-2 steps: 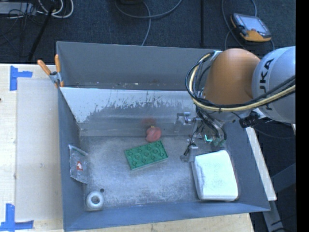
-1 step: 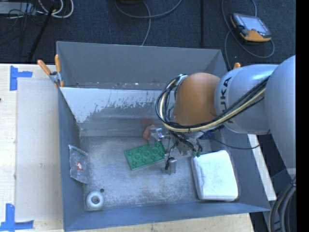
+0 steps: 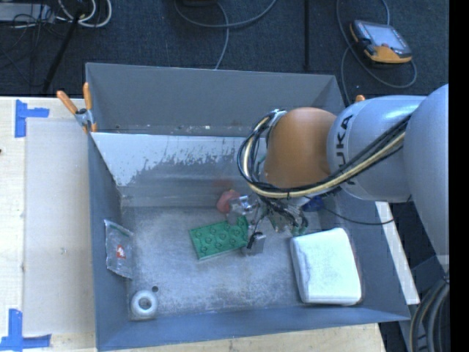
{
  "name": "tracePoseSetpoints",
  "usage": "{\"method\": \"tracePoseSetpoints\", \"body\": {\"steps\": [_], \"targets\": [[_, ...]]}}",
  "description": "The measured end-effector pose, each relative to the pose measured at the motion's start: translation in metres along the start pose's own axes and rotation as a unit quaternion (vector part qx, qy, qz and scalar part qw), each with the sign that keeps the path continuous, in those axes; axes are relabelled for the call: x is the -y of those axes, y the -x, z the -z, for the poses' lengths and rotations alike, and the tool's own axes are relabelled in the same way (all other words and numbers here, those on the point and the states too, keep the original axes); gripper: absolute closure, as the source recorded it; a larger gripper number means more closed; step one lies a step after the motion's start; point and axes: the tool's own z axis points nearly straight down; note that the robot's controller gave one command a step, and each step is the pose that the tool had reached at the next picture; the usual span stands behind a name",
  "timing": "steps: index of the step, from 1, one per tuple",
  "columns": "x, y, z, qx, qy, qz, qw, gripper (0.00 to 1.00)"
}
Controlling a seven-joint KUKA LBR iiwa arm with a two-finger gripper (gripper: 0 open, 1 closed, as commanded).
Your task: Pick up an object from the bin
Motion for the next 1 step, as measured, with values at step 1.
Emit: {"method": "tracePoseSetpoints", "body": {"steps": [1], "targets": [[0.0294, -0.0324, 0.148, 0.0011, -0.001, -0.002, 1.0, 1.0]]}}
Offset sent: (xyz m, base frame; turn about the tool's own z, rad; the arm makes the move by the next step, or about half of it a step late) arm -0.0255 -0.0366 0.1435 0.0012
